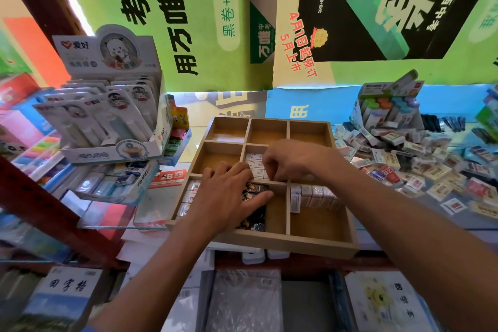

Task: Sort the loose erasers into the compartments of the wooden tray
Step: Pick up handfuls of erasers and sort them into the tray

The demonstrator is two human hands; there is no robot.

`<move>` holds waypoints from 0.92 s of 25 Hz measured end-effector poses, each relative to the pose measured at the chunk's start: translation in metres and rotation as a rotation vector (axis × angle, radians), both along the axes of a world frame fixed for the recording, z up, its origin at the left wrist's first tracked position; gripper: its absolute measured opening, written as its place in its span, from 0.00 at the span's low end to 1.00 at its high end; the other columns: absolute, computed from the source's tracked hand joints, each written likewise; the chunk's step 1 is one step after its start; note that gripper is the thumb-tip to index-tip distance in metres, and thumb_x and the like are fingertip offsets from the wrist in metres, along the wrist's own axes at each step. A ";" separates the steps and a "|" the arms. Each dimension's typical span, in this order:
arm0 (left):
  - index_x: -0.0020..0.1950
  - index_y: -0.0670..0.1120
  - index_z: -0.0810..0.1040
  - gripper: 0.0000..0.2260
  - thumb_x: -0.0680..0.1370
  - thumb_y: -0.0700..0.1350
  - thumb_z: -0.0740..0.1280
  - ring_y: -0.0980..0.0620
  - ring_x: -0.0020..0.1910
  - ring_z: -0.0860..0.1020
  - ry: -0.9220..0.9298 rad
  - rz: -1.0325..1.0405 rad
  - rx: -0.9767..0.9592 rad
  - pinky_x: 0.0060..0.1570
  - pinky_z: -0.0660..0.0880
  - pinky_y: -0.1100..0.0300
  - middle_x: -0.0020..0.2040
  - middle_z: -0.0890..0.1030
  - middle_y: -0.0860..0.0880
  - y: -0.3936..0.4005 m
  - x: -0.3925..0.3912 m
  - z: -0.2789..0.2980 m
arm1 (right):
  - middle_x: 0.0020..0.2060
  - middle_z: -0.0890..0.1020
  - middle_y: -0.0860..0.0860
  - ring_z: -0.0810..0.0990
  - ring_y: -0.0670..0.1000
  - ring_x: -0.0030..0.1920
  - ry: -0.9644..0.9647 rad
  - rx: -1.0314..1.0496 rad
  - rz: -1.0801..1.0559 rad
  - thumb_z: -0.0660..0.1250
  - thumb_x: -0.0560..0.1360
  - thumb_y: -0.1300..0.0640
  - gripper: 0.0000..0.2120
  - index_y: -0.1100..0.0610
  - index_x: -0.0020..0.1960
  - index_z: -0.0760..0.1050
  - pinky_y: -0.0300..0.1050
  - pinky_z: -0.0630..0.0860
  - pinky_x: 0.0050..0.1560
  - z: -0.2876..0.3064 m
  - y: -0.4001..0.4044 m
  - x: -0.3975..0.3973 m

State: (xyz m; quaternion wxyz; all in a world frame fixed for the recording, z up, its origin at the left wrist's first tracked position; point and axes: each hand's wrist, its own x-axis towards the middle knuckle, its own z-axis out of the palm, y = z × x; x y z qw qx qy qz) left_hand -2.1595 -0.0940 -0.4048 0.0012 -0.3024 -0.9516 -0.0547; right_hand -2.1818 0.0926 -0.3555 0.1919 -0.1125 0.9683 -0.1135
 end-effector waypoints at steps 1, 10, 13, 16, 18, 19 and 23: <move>0.63 0.54 0.74 0.30 0.76 0.72 0.48 0.52 0.65 0.66 -0.001 -0.001 0.002 0.60 0.63 0.51 0.69 0.71 0.56 0.000 0.000 -0.001 | 0.42 0.80 0.45 0.78 0.46 0.44 -0.006 -0.046 -0.026 0.71 0.75 0.61 0.05 0.51 0.43 0.79 0.39 0.74 0.43 0.000 0.003 0.000; 0.67 0.56 0.74 0.34 0.74 0.72 0.44 0.53 0.66 0.67 0.000 0.028 0.037 0.60 0.64 0.53 0.71 0.71 0.58 0.000 -0.001 0.000 | 0.44 0.81 0.44 0.76 0.42 0.45 0.404 -0.400 -0.247 0.71 0.75 0.56 0.01 0.51 0.47 0.81 0.40 0.73 0.46 -0.021 0.017 0.027; 0.69 0.55 0.75 0.34 0.74 0.71 0.45 0.51 0.69 0.67 -0.039 0.035 0.054 0.64 0.65 0.49 0.73 0.71 0.56 0.003 -0.001 0.002 | 0.43 0.80 0.43 0.75 0.44 0.48 0.656 -0.548 -0.430 0.71 0.76 0.56 0.00 0.51 0.47 0.81 0.41 0.73 0.49 -0.034 0.036 0.082; 0.67 0.53 0.77 0.23 0.79 0.64 0.58 0.48 0.70 0.68 -0.001 0.060 0.090 0.66 0.65 0.46 0.71 0.73 0.53 0.002 0.003 0.004 | 0.41 0.80 0.42 0.75 0.46 0.46 0.786 -0.555 -0.482 0.73 0.74 0.59 0.03 0.52 0.44 0.80 0.42 0.72 0.47 -0.045 0.068 0.135; 0.63 0.49 0.80 0.16 0.78 0.54 0.68 0.44 0.66 0.73 0.096 0.081 0.175 0.64 0.68 0.43 0.66 0.78 0.48 0.008 0.011 0.005 | 0.39 0.80 0.42 0.76 0.44 0.44 0.809 -0.562 -0.534 0.73 0.73 0.62 0.05 0.54 0.43 0.80 0.41 0.71 0.45 -0.053 0.101 0.161; 0.61 0.48 0.81 0.14 0.76 0.50 0.71 0.42 0.64 0.75 0.139 0.091 0.221 0.62 0.70 0.41 0.64 0.80 0.46 0.016 0.017 0.004 | 0.38 0.80 0.42 0.76 0.44 0.42 0.798 -0.568 -0.571 0.73 0.73 0.63 0.05 0.54 0.42 0.80 0.40 0.71 0.44 -0.057 0.116 0.171; 0.57 0.47 0.82 0.11 0.76 0.45 0.68 0.44 0.58 0.77 0.293 -0.102 0.370 0.57 0.74 0.44 0.58 0.82 0.47 0.084 0.056 0.004 | 0.34 0.81 0.44 0.78 0.44 0.35 0.738 -0.637 -0.779 0.72 0.75 0.61 0.07 0.51 0.41 0.80 0.37 0.71 0.34 -0.071 0.168 0.199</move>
